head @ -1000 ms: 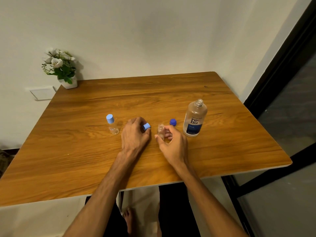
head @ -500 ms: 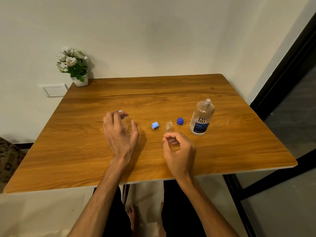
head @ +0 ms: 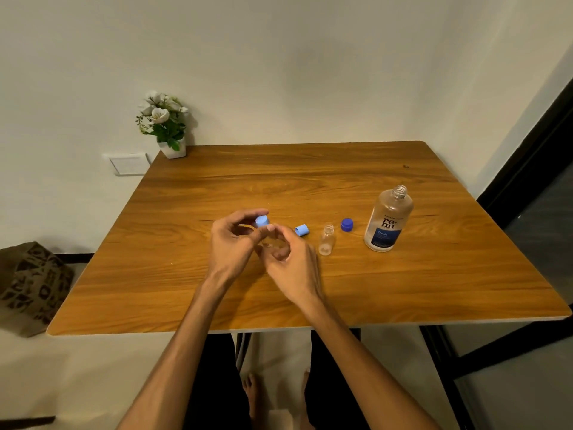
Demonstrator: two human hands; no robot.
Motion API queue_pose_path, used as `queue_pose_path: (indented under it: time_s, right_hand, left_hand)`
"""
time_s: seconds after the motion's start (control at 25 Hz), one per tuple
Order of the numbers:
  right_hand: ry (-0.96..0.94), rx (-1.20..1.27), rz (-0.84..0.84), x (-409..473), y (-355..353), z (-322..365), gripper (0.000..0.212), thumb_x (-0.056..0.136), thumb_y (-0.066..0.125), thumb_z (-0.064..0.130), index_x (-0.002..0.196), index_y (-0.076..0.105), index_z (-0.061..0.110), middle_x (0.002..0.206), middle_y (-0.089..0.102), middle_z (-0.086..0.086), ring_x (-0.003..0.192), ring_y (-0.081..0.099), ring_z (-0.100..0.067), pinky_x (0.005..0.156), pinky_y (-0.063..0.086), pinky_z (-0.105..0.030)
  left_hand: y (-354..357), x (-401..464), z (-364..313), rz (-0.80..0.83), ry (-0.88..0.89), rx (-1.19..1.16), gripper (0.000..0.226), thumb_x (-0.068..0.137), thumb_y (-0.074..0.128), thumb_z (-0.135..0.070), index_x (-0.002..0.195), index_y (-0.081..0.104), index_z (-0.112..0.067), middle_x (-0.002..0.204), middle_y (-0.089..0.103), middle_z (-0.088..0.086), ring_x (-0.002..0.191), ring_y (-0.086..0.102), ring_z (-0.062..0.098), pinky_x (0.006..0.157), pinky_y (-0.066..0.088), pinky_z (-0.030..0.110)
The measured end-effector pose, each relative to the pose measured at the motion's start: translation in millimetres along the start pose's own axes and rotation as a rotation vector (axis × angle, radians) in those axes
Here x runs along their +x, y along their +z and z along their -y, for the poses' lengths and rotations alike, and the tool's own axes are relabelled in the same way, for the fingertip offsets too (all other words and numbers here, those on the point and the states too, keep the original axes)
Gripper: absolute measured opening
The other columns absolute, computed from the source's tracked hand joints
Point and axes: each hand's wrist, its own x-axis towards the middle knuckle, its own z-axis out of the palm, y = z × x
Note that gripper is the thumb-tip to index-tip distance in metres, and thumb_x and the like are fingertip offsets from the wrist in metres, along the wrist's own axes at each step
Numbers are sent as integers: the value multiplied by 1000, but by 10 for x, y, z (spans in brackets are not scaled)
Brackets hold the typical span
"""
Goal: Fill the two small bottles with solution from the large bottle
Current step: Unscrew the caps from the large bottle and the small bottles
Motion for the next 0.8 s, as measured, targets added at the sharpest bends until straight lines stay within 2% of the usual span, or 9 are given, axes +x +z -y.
queue_pose_path:
  time_s: [0.08,0.16,0.28,0.36,0.44,0.52,0.6,0.68,0.8]
  right_hand:
    - [22,16,-6,-15,4,-18,33,91,80,28,123,75,27,107,80,11,75,74,1,61,56,-18]
    - [42,-8,-52,-46,-11,-52,25,88,82,30,113,78,25,101,81,10,75,74,1,64,60,-23]
    - [49,-42,-82,-107,-20,-83,21,83,80,25,104,78,23,83,80,8,67,72,-2,61,59,-28]
    - [20,-81,-62,-147,-20,-89,24,78,73,18,101,76,23,64,73,4,52,64,-9,53,52,-30]
    - [27,-108,-68,-151,-18,-114,24,78,69,18,100,76,24,52,63,1,45,56,-15,48,47,-33]
    - [63,-88,-92,-109,-22,-144,24,82,69,23,104,76,25,56,66,0,47,59,-15,49,52,-39]
    - [64,-52,-120,-59,-22,-163,34,80,66,36,111,76,26,74,77,5,55,67,-8,57,58,-36]
    - [69,-37,-108,-11,16,-198,36,80,71,40,112,76,25,91,81,10,66,71,-2,65,60,-31]
    - [87,-62,-92,82,115,-237,32,80,86,39,108,73,29,100,80,12,74,73,0,70,63,-35]
  left_hand:
    - [9,-46,-39,29,-49,-77,30,76,91,-5,103,81,-13,94,79,1,77,69,5,70,58,20]
    - [72,-81,-54,-11,-84,-72,30,71,95,-9,96,79,-10,83,76,3,68,63,5,64,56,19]
    - [236,-126,-34,-116,-100,11,32,70,96,-20,86,69,-16,69,64,-2,59,54,6,57,50,28]
    - [334,-132,-44,-107,-114,28,33,76,93,-26,95,66,-18,78,65,-3,68,58,9,66,53,34]
    - [395,-161,-94,33,-113,-68,35,88,84,-20,117,67,-14,100,73,1,86,69,7,79,57,28]
    - [404,-226,-139,153,-119,-205,32,99,67,-4,131,64,-9,111,75,11,93,72,6,79,58,21]
    - [366,-268,-125,159,-110,-238,35,100,54,7,130,65,-7,111,76,13,95,73,6,79,57,17]
    - [312,-259,-99,68,-72,-185,31,98,62,3,124,71,-10,108,78,8,98,74,10,82,57,20]
    - [191,-79,-27,-208,-41,-105,20,91,80,-14,111,77,-16,106,78,-1,103,75,17,89,60,30]
